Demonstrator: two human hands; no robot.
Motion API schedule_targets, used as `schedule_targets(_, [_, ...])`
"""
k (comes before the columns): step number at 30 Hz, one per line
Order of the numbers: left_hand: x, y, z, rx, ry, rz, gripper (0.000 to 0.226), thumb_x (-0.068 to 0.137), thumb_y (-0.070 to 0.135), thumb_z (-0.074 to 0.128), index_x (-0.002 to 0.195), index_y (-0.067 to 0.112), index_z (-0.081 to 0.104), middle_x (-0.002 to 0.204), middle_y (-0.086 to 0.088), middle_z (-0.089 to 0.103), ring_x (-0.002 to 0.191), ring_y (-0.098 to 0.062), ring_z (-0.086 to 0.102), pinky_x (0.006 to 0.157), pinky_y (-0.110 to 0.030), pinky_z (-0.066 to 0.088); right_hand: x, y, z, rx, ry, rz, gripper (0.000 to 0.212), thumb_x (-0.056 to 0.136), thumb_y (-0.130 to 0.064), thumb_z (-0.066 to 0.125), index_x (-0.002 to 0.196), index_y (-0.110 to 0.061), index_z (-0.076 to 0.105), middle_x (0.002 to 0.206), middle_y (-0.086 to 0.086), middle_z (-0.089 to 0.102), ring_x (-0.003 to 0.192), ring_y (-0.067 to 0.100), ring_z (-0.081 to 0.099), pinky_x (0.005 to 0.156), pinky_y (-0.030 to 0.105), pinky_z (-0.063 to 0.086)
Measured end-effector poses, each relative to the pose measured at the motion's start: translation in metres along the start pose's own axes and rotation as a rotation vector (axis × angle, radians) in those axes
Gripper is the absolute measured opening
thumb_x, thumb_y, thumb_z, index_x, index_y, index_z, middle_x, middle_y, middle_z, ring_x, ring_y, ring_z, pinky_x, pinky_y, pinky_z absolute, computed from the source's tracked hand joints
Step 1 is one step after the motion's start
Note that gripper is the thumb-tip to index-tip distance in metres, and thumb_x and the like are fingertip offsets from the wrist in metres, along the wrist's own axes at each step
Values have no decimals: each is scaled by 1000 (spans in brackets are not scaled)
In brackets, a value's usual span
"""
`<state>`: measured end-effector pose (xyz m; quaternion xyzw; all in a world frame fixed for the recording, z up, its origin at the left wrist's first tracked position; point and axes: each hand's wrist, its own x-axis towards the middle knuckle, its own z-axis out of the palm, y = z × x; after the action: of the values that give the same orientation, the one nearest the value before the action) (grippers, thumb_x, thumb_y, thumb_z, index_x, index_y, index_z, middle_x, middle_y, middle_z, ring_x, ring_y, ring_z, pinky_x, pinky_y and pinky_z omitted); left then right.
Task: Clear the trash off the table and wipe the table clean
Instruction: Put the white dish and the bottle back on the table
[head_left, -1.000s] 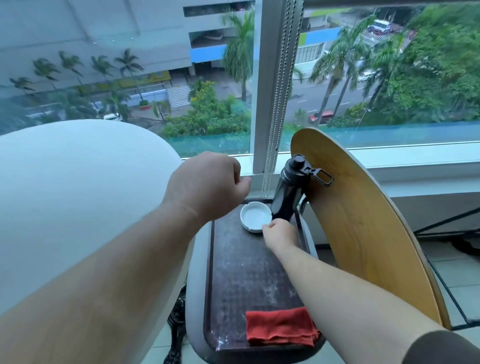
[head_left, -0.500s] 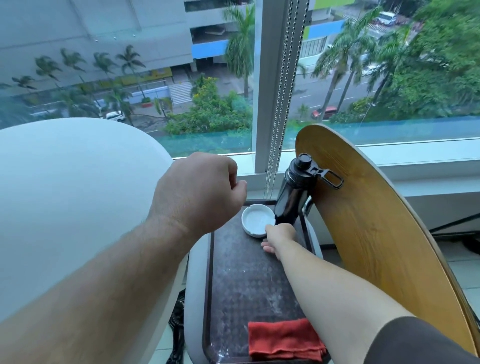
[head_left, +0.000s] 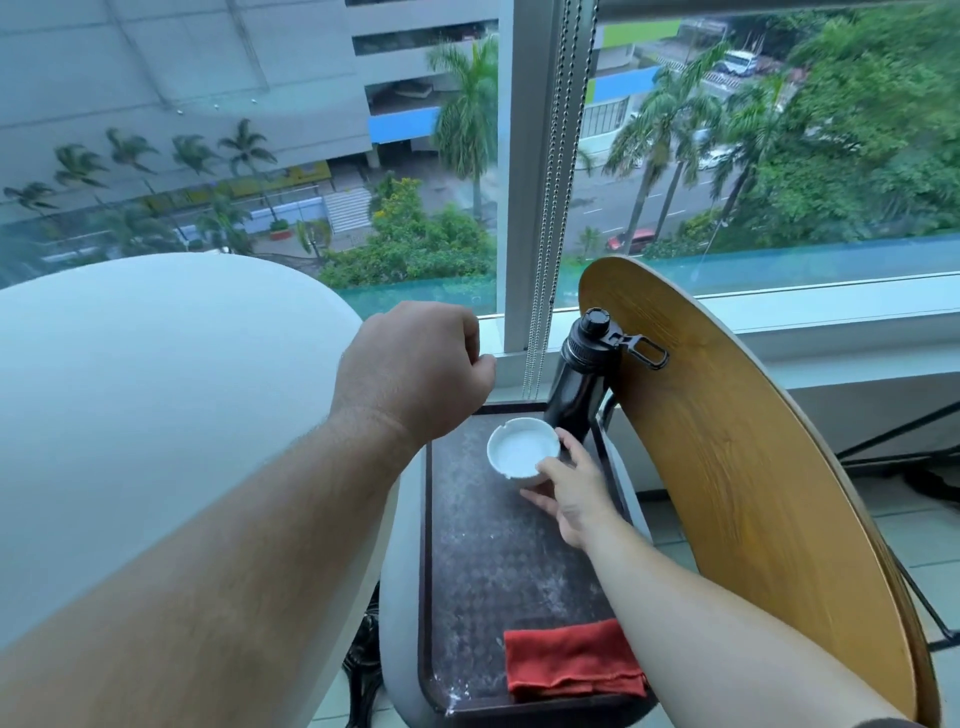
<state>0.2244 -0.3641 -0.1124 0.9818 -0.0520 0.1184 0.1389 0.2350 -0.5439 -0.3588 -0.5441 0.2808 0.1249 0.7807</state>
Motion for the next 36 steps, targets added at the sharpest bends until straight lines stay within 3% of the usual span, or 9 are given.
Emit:
schedule_targets(7, [-5, 1, -4, -183, 15, -9, 10, 88, 35, 66, 81, 28, 68, 81, 11, 68, 78, -16, 63, 64, -31, 53, -75, -27, 4, 104, -141, -162, 57, 94, 1, 60, 138, -34, 64, 135, 18, 64, 113, 43, 70, 78, 43, 62])
schedule_targets(10, [-17, -3, -12, -386, 20, -30, 5, 87, 35, 70, 89, 31, 72, 89, 13, 70, 82, -12, 68, 73, -32, 57, -131, -53, 7, 79, -204, -251, 53, 96, 1, 58, 136, -33, 65, 129, 17, 69, 103, 36, 74, 79, 41, 61])
schedule_targets(15, [-64, -11, -46, -841, -71, -136, 26, 89, 34, 78, 112, 23, 77, 104, 9, 78, 89, -6, 75, 86, -32, 61, -228, -94, 12, 54, -289, -393, 48, 100, 2, 57, 137, -29, 59, 118, 11, 74, 94, 30, 76, 79, 44, 62])
schedule_targets(20, [-119, -12, -88, -1229, -306, -342, 21, 100, 11, 66, 121, 15, 69, 107, -13, 76, 85, -26, 75, 79, -45, 64, -286, -110, 24, -15, -410, -389, 49, 100, -2, 60, 141, -29, 57, 119, 13, 74, 108, 39, 72, 82, 45, 63])
schedule_targets(23, [-150, -24, -107, -1305, -251, -441, 21, 101, 7, 64, 121, 12, 68, 111, -20, 73, 92, -42, 75, 80, -47, 66, -308, -111, 38, -110, -525, -358, 54, 98, -3, 65, 143, -28, 54, 121, 13, 74, 113, 40, 71, 85, 46, 62])
schedule_targets(28, [-197, -50, -126, -1289, -112, -544, 19, 100, 9, 64, 119, 11, 69, 109, -21, 75, 99, -47, 72, 73, -42, 65, -328, -102, 63, -402, -690, -431, 78, 81, 3, 86, 146, -28, 54, 129, 7, 72, 112, 28, 73, 93, 41, 61])
schedule_targets(32, [-230, -79, -140, -1242, -15, -611, 18, 101, 10, 63, 116, 11, 72, 103, -20, 77, 95, -46, 73, 70, -39, 64, -339, -86, 92, -771, -608, -645, 97, 71, -29, 98, 154, -28, 48, 139, -16, 64, 118, 5, 67, 95, 32, 60])
schedule_targets(34, [-245, -95, -148, -1212, 15, -635, 17, 101, 11, 62, 114, 11, 75, 101, -20, 78, 92, -44, 75, 69, -39, 63, -349, -79, 110, -913, -574, -744, 104, 66, -49, 96, 155, -30, 46, 137, -20, 63, 117, -4, 63, 93, 27, 59])
schedule_targets(36, [-259, -110, -157, -1167, 48, -668, 17, 102, 11, 62, 109, 11, 77, 97, -16, 79, 87, -37, 77, 69, -39, 64, -358, -72, 128, -1017, -580, -819, 98, 65, -61, 92, 150, -34, 52, 127, -23, 67, 115, -6, 62, 94, 27, 57])
